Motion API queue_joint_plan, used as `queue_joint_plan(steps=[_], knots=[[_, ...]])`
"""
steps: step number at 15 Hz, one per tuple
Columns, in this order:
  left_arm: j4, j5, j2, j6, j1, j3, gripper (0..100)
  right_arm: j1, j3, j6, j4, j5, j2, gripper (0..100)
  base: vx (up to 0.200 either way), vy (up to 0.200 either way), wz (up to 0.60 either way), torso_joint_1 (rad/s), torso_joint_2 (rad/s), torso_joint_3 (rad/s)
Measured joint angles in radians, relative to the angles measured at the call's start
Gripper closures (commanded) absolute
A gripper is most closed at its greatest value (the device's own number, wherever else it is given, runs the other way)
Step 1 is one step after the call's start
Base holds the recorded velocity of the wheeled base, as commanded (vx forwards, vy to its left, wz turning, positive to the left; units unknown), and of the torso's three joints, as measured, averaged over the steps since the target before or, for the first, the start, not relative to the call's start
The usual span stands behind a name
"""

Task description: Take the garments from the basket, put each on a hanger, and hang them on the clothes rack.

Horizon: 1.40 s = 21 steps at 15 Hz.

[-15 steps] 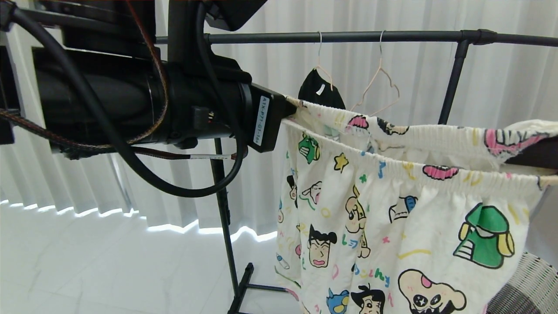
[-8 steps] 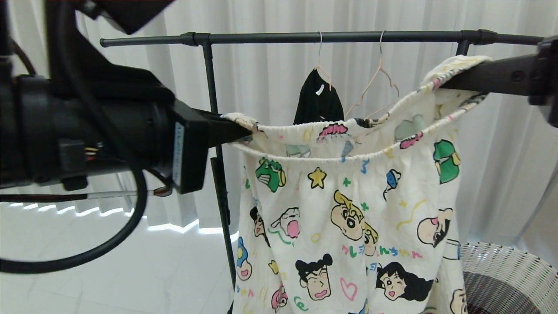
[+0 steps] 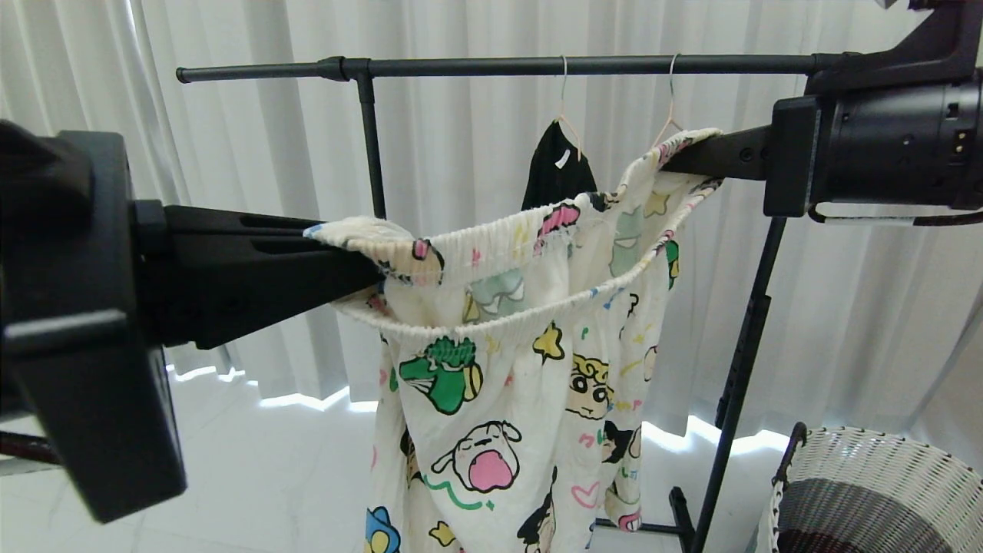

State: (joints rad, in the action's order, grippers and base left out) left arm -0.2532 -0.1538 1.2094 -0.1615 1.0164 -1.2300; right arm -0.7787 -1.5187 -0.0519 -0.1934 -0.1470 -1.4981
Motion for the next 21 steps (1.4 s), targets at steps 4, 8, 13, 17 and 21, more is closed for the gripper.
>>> queue_joint_plan(steps=[4,8,13,17,21], knots=[[0.000,-0.007,-0.005,0.000,0.004,0.001,100,0.000,0.006,-0.002,-0.012,0.005,0.010,100,0.000,0.000,0.00,0.000,0.00,0.000],[0.001,-0.034,0.031,-0.001,-0.092,-0.029,100,0.000,0.028,0.001,-0.142,0.008,0.116,100,0.000,0.000,0.00,0.000,0.00,0.000],[0.001,-0.159,0.179,-0.001,-0.136,-0.165,100,-0.043,0.145,0.028,-0.180,0.052,0.266,100,0.000,0.000,0.00,0.000,0.00,0.000],[0.001,-0.201,0.239,-0.002,-0.137,-0.208,100,-0.049,0.162,0.041,-0.172,0.089,0.296,100,0.000,0.000,0.00,0.000,0.00,0.000],[0.001,-0.201,0.250,-0.002,-0.137,-0.211,100,-0.046,0.162,0.040,-0.172,0.103,0.300,0,0.000,0.000,0.00,0.000,0.00,0.000]])
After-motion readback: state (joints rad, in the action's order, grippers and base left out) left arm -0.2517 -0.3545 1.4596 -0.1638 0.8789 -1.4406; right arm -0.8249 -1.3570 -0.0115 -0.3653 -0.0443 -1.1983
